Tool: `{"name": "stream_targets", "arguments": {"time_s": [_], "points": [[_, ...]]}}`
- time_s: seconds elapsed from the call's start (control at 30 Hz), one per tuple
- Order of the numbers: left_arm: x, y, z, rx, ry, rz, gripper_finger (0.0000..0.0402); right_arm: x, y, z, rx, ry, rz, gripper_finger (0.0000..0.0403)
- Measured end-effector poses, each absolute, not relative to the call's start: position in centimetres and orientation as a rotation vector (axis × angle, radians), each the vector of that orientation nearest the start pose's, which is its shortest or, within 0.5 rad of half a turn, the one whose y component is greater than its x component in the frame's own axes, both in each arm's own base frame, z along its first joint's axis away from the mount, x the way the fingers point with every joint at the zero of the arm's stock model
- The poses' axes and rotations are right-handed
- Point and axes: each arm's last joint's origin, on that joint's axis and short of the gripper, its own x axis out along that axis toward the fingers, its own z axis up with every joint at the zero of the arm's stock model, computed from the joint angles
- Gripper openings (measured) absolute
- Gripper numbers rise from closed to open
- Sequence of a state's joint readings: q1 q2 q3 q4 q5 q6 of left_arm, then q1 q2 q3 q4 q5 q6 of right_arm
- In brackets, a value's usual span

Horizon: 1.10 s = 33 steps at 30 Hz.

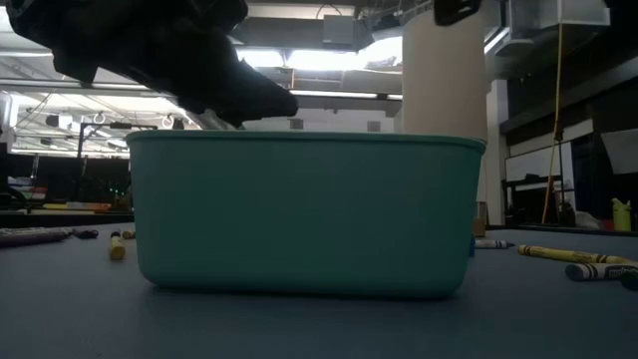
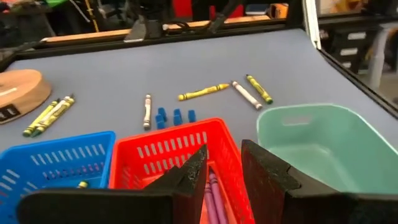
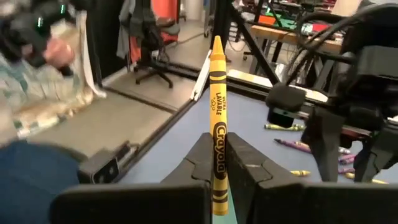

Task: Sort crayons
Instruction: Put the yellow crayon into the green bin

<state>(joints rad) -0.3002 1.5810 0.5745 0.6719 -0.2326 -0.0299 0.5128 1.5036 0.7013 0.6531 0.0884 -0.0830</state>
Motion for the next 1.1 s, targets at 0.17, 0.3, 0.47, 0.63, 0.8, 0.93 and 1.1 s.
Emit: {"name": "stream_targets", "arguments": {"time_s": [0.17,0.3,0.47,0.63,0.8,0.93,1.1], "points": [[28.0,-8.4,15.5,0.123,0.391,-0.090,0.0085,28.5,13.5,20.8,-0.005,0.186,0.378,0.0024],[27.7,-8.6,15.0,0.142,0.442,-0.090,0.0085,29.3,12.6,19.7,0.076,0.238,0.358,0.0024],[27.5,-8.9,15.5,0.195,0.421,-0.065,0.0085,29.9,11.9,18.8,0.135,0.284,0.391,0.0024],[27.0,-8.8,17.2,0.196,0.370,-0.031,0.0085,30.0,12.0,18.1,0.165,0.319,0.435,0.0024],[25.9,-8.8,18.5,0.199,0.389,-0.037,0.0085,30.0,12.1,18.0,0.169,0.326,0.468,0.0024],[24.6,-8.7,19.0,0.181,0.461,-0.044,0.0085,30.0,12.1,18.0,0.169,0.326,0.474,0.0024],[22.9,-8.7,18.7,0.158,0.607,-0.046,0.0085,30.0,12.1,18.0,0.168,0.328,0.479,0.0044]]}}
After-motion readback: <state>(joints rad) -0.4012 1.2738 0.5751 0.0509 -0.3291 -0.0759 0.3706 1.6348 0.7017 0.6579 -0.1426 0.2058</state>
